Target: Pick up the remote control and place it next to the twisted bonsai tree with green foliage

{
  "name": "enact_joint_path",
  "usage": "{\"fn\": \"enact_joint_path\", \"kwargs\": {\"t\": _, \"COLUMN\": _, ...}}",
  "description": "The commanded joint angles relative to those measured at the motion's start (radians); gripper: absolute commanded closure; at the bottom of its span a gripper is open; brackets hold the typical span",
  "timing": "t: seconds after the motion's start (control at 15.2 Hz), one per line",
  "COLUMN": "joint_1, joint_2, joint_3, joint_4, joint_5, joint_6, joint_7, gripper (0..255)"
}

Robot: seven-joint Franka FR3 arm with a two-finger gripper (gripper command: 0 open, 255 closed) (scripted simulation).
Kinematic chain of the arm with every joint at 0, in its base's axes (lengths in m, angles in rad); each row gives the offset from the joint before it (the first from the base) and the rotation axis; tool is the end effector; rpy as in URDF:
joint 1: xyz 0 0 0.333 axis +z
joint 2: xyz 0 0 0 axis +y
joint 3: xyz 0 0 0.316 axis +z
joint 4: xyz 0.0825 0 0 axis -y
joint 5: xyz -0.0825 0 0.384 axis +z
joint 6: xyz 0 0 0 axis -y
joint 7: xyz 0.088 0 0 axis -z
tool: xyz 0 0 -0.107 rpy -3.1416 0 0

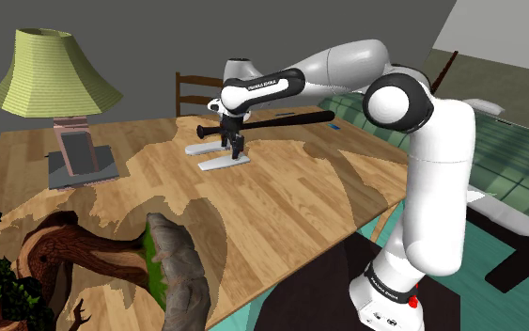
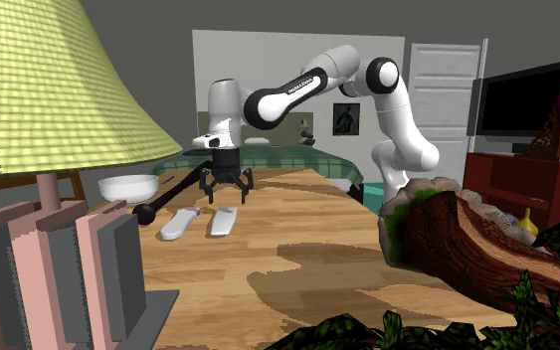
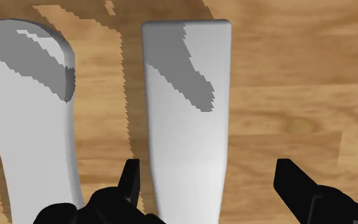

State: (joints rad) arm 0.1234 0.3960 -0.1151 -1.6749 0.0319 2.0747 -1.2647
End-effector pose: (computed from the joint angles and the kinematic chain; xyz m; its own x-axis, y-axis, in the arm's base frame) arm 0.6627 0.0149 0.3758 0.2995 0.9540 -0.0135 0.9541 -0.2994 0.0112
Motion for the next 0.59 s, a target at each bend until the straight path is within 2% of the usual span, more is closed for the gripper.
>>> {"fn": "enact_joint_path", "kwargs": {"t": 0.0, "joint_1": -0.001, "joint_2": 0.047, "joint_3": 0.014, "joint_4": 0.051, "joint_5": 0.006, "joint_6": -0.005, "joint_7": -0.036, "gripper": 0}}
{"fn": "enact_joint_path", "kwargs": {"t": 0.53, "joint_1": -0.003, "joint_2": 0.090, "joint_3": 0.017, "joint_4": 0.011, "joint_5": 0.011, "joint_6": 0.078, "joint_7": -0.039, "gripper": 0}}
